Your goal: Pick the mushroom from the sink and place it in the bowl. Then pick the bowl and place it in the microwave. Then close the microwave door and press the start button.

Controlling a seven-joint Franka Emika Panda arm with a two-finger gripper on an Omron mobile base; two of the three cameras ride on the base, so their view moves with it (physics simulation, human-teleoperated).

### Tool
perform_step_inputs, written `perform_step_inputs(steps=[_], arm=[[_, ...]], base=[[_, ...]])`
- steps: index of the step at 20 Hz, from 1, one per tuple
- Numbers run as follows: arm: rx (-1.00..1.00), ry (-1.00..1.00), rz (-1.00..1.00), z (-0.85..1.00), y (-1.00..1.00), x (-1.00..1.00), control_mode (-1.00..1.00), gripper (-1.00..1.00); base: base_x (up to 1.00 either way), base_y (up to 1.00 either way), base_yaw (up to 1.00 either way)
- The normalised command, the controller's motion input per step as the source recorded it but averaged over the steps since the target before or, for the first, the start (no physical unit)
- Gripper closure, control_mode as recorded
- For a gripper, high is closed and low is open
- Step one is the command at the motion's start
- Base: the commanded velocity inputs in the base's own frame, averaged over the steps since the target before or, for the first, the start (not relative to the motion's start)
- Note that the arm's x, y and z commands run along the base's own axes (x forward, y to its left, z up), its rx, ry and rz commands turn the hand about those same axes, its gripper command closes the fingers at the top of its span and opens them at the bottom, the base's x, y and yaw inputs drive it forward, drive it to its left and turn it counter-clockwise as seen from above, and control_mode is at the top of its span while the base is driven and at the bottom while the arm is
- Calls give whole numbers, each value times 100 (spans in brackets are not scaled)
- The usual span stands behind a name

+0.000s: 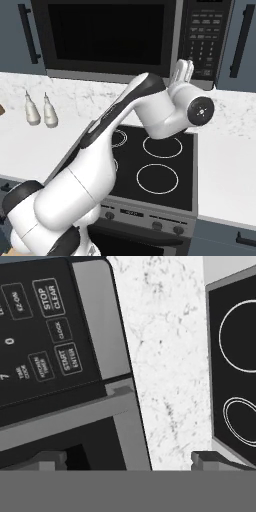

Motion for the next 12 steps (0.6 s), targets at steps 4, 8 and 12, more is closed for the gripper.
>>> perform_step_inputs(steps=[4,8,12], arm=[[0,0,0,-1,-24,33,-100,-100],[0,0,0,-6,-19,23,-100,-100],[0,0,0,-8,-12,28,-100,-100]], base=[[0,0,0],[0,0,0],[0,0,0]])
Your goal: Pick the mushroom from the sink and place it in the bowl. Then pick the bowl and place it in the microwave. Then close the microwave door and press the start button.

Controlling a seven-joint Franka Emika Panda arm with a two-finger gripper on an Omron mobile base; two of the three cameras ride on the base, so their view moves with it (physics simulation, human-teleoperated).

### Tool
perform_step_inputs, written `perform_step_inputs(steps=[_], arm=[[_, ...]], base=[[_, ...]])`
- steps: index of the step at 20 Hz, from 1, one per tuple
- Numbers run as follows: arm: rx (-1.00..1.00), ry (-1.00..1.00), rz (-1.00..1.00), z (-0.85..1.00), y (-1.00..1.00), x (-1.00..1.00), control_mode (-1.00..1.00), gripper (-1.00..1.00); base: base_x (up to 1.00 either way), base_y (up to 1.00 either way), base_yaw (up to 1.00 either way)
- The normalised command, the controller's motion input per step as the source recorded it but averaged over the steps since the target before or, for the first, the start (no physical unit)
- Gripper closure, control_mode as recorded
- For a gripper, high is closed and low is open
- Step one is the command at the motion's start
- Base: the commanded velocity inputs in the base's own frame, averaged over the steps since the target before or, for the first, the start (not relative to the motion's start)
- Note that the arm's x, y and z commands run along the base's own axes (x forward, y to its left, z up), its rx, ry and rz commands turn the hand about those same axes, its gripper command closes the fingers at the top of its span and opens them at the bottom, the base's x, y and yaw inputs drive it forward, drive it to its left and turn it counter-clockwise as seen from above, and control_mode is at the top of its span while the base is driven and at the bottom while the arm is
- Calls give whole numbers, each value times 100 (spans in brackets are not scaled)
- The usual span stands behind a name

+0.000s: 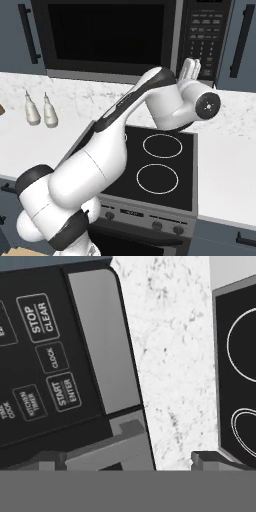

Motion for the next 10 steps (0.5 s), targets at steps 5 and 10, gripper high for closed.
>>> perform_step_inputs(steps=[5,10], arm=[[0,0,0,-8,-18,29,-100,-100],[0,0,0,-9,-18,24,-100,-100]], base=[[0,0,0],[0,0,0]])
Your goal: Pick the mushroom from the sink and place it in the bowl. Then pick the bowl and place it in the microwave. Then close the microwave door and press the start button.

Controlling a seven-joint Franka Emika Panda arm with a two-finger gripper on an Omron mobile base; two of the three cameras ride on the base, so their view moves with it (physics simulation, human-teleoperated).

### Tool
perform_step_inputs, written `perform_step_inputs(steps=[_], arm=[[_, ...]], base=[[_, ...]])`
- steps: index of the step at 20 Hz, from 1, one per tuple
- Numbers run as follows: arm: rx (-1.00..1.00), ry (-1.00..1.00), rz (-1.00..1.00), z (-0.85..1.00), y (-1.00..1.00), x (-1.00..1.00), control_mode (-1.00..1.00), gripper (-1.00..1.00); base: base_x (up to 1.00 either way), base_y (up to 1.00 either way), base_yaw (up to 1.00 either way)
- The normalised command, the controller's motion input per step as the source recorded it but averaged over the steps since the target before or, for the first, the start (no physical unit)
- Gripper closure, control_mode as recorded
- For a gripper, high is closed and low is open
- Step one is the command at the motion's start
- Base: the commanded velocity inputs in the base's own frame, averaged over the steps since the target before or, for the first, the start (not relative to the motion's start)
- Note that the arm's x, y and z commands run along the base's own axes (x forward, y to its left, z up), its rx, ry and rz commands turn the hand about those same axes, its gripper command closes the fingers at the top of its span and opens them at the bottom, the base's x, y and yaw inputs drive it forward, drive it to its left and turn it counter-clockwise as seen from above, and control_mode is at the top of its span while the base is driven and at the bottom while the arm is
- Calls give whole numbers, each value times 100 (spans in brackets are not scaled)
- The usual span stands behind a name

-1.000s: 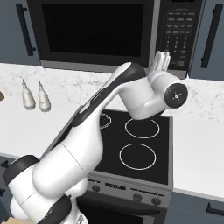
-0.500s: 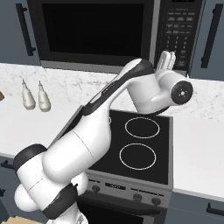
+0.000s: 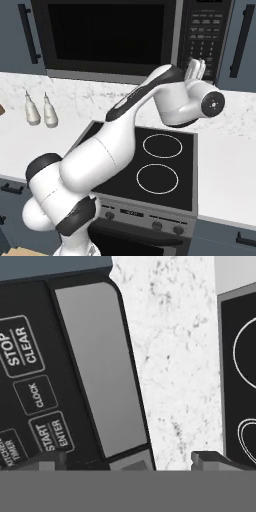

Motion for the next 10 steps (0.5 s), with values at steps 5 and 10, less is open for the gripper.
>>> perform_step_inputs(steps=[5,10], arm=[[0,0,0,-12,-10,31,-100,-100],[0,0,0,-4,-13,30,-100,-100]], base=[[0,0,0],[0,0,0]])
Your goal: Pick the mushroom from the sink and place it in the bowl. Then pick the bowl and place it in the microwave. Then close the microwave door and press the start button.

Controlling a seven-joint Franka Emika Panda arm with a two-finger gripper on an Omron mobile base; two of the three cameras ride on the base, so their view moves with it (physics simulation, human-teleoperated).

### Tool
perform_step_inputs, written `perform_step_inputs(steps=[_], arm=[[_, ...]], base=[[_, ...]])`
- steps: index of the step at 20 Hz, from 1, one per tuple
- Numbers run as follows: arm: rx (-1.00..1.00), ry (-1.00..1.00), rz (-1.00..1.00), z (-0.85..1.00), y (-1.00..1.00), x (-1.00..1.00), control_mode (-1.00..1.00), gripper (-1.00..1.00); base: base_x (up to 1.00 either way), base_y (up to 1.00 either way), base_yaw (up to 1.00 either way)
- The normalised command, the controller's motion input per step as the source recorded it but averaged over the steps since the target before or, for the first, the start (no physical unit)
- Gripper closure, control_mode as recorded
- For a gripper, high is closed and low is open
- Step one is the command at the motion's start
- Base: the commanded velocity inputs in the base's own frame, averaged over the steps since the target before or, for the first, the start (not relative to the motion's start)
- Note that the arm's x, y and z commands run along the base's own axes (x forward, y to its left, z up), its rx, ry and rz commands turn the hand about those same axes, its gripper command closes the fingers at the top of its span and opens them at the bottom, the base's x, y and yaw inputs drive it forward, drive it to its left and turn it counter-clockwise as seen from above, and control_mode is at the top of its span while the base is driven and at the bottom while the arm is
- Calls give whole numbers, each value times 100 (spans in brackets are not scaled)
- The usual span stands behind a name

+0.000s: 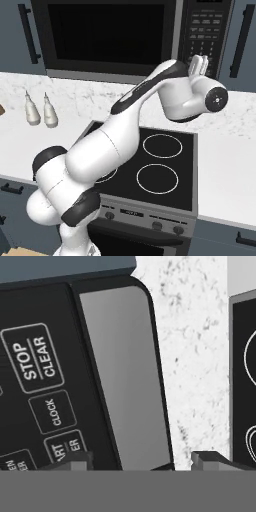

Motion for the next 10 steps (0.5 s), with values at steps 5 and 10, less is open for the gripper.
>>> perform_step_inputs(steps=[5,10], arm=[[0,0,0,-6,-7,30,-100,-100],[0,-3,0,-24,0,1,-100,-100]], base=[[0,0,0],[0,0,0]])
